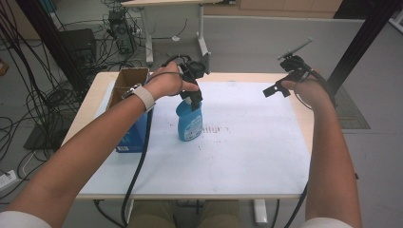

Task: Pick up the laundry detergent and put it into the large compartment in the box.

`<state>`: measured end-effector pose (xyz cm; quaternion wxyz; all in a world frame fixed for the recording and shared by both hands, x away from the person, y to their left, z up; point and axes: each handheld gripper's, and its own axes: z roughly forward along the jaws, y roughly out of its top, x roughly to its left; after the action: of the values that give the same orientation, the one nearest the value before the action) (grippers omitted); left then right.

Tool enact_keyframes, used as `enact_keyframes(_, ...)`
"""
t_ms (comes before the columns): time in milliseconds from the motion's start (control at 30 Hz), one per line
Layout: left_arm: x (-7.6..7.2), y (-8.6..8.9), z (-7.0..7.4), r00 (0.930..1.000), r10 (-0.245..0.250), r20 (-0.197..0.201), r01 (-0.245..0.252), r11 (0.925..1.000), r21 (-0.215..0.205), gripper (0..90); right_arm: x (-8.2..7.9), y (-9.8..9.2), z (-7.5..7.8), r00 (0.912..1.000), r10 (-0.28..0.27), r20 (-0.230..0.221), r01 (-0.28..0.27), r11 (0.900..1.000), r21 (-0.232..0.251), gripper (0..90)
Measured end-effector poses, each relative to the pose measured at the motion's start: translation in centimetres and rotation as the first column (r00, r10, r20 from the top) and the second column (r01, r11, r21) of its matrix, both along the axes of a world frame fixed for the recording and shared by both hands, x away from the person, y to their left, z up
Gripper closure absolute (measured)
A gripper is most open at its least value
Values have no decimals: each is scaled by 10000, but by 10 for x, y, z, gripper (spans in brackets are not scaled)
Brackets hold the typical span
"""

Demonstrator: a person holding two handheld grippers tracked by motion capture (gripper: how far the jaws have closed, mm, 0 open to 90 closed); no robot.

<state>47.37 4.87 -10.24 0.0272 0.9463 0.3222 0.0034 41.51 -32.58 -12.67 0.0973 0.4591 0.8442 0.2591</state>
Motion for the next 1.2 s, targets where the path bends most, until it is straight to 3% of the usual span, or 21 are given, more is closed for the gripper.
enact_keyframes(1200,0,2,-1,10000,36,46,-35,10000,-89,98,0,0,-1,10000,20,22,-20,10000,38,81)
